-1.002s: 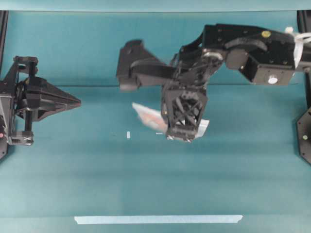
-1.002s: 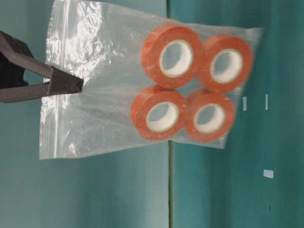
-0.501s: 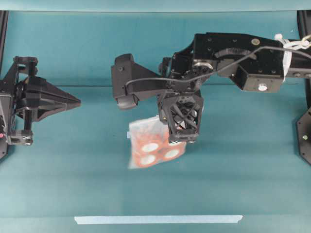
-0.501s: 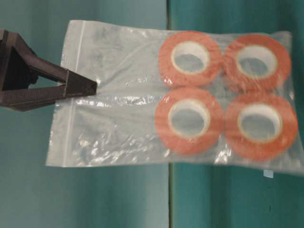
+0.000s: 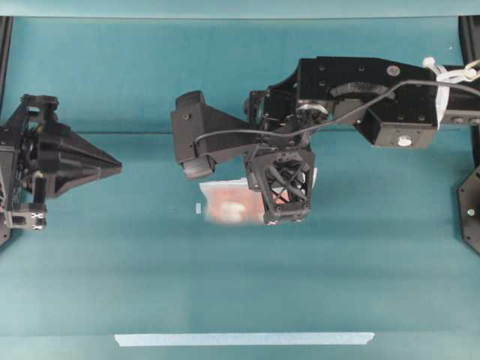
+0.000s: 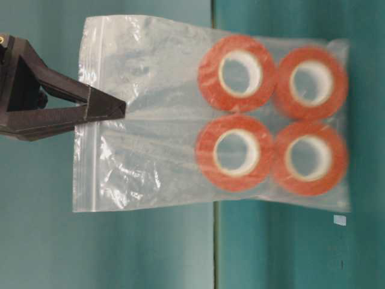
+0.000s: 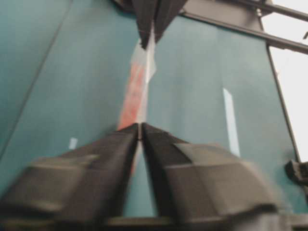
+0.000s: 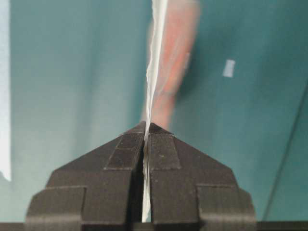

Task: Hand over the clear zip bag and make it stand upright.
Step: 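Carry the hanging bag toward the left gripper and open the left gripper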

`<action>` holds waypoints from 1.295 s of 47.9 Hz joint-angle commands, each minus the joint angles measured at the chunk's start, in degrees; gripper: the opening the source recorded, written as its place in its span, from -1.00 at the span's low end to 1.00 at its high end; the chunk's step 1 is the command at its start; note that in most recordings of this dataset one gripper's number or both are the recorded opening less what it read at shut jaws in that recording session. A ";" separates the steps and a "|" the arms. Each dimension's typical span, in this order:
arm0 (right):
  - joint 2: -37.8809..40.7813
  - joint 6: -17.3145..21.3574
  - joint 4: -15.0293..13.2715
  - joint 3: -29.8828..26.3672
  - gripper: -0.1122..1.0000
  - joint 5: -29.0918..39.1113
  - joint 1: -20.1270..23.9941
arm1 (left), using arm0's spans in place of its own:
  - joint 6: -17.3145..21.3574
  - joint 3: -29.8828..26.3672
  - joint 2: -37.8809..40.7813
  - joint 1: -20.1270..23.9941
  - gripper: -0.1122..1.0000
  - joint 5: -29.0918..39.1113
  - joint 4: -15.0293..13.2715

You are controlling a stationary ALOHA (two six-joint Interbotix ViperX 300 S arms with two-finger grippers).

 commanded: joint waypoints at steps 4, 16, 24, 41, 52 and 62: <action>-0.70 -0.62 -1.85 -1.32 -0.79 0.26 0.18 | -0.09 -1.32 0.18 0.53 0.23 -0.26 0.09; -0.35 -0.79 -2.55 -1.32 -0.79 0.18 0.26 | 0.53 -0.88 0.44 1.49 0.88 -0.26 0.18; 0.26 -0.97 -2.72 -1.32 -0.79 0.09 0.26 | 0.35 -0.79 0.44 1.49 0.89 -0.26 0.09; 0.35 -1.41 -4.48 -1.67 -0.79 0.00 0.18 | 0.26 -0.53 0.44 1.76 0.89 -0.26 0.09; 0.53 -3.16 -4.48 -1.85 -0.79 -0.09 1.23 | -0.09 -0.53 0.44 2.29 0.89 -0.26 0.09; 0.70 -4.39 -4.48 -1.85 -0.79 -0.26 2.11 | -0.09 -0.44 0.44 2.29 0.89 0.00 0.09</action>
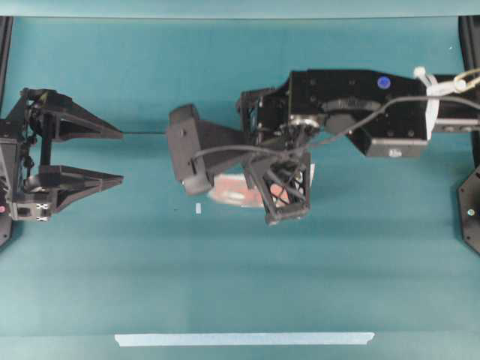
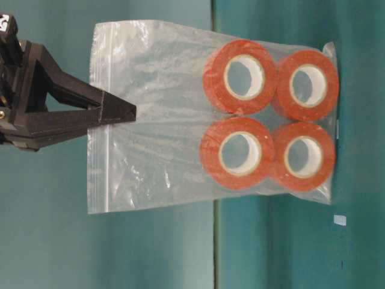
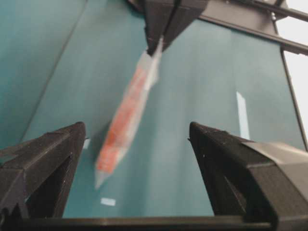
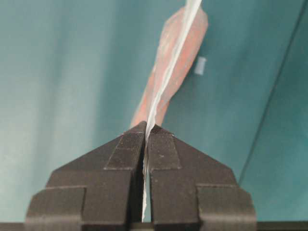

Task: Hand over the clear zip bag and make it stand upright.
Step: 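Carry the hanging bag toward the left gripper and open the left gripper, then reach the left gripper to the bag's lower edge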

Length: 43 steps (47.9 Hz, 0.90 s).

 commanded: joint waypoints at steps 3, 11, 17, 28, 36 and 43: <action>-0.79 -0.88 0.18 -1.32 -0.79 -0.35 0.35 | -0.09 -0.62 0.09 0.26 0.89 -0.09 0.09; -0.79 -1.05 0.09 -0.97 -0.79 -1.41 0.18 | -0.18 -0.53 0.09 0.35 0.89 -0.09 0.09; -0.79 -1.05 0.09 -0.88 -0.79 -1.58 0.00 | -0.18 -0.44 0.09 0.35 0.89 -0.09 0.18; -0.79 -1.05 0.09 -0.09 -0.79 -1.85 0.00 | -0.44 3.78 3.43 0.00 0.89 -0.97 0.09; -0.79 -1.14 0.09 0.88 -0.79 -2.99 0.00 | -0.44 6.68 8.53 -0.18 0.89 -8.70 0.18; -0.88 -0.79 0.09 1.93 -0.79 -4.31 0.09 | -0.53 6.86 12.04 -0.18 0.89 -15.12 0.09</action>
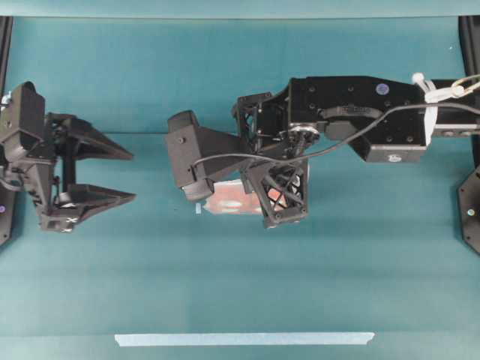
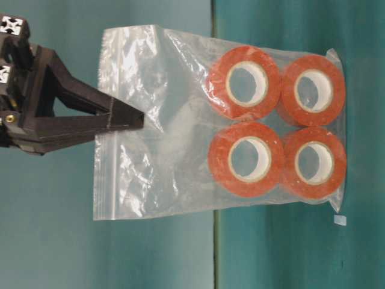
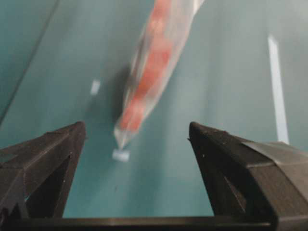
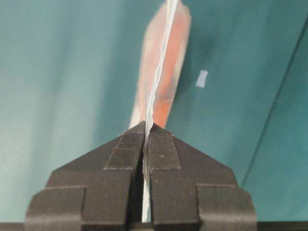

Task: Hand over the clear zip bag and make it stand upright.
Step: 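Reach the left gripper to the bag's lower edge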

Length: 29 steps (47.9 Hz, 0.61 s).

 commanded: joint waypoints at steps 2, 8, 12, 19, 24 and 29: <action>-0.79 -0.44 0.09 0.18 -0.79 -1.05 0.26 | -0.26 -0.62 2.72 -0.35 0.89 -3.87 0.09; -0.79 -0.44 0.09 0.09 -0.79 -1.32 0.26 | -1.76 -1.32 5.80 -1.49 0.89 -5.45 0.09; -0.79 -0.44 0.09 0.09 -0.79 -1.41 0.26 | -2.37 -1.67 7.73 -2.72 0.89 -6.68 0.09; -0.79 -0.62 0.09 0.18 -0.79 -1.41 0.26 | -3.25 -1.49 13.97 -4.66 0.89 -12.39 0.09; -0.88 -0.53 0.09 0.09 -0.79 -1.67 0.18 | -3.60 -2.11 19.07 -4.48 0.89 -16.26 0.18; -0.79 -0.44 0.09 0.18 -0.79 -1.67 0.18 | -3.43 -3.43 23.47 -4.13 0.90 -20.21 0.09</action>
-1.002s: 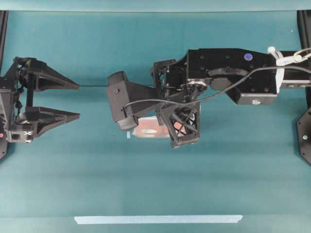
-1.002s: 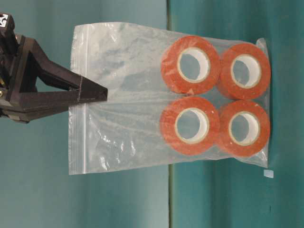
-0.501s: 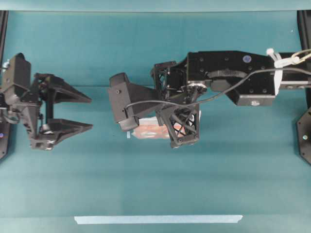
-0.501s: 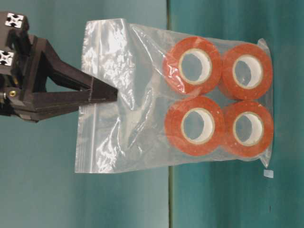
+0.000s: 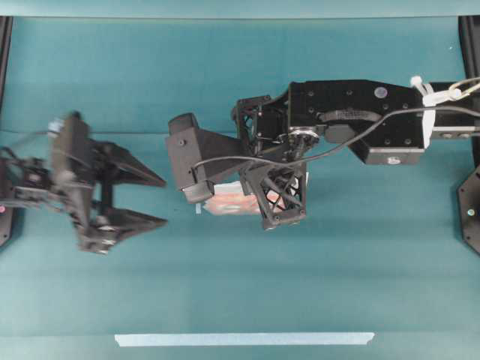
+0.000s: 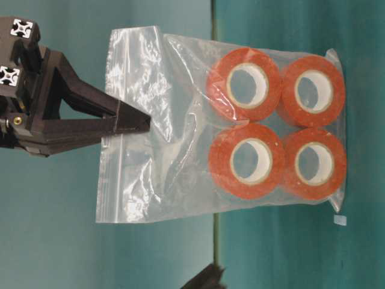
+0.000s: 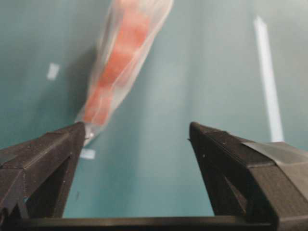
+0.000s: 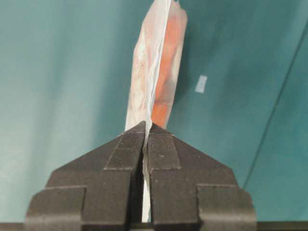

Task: Hand over the clear zip bag and make it stand upright.
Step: 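Reach the left gripper to the bag's lower edge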

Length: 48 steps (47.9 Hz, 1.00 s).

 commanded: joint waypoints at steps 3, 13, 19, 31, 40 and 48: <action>-0.88 -0.44 0.09 -0.26 -0.79 -0.26 0.09 | 0.18 -2.46 5.45 0.62 0.90 -4.83 0.00; -0.88 -0.35 0.09 -0.18 -0.79 -0.26 0.18 | 1.32 -4.66 12.83 1.93 0.90 -9.49 0.00; -0.88 -0.53 0.09 -0.09 -0.79 -0.26 0.09 | 2.72 -6.86 15.21 2.20 0.90 -9.32 0.00; -0.97 -0.53 0.09 -0.09 -0.79 -0.26 0.18 | 2.72 -9.14 19.51 2.20 0.90 -9.67 0.09; -0.88 -0.44 0.09 -0.09 -0.79 -0.44 0.18 | 2.72 -11.34 22.85 2.55 0.90 -10.81 0.00; -0.79 -0.35 0.09 -0.09 -0.79 -0.79 0.18 | 2.64 -13.97 25.93 2.90 0.90 -12.57 0.00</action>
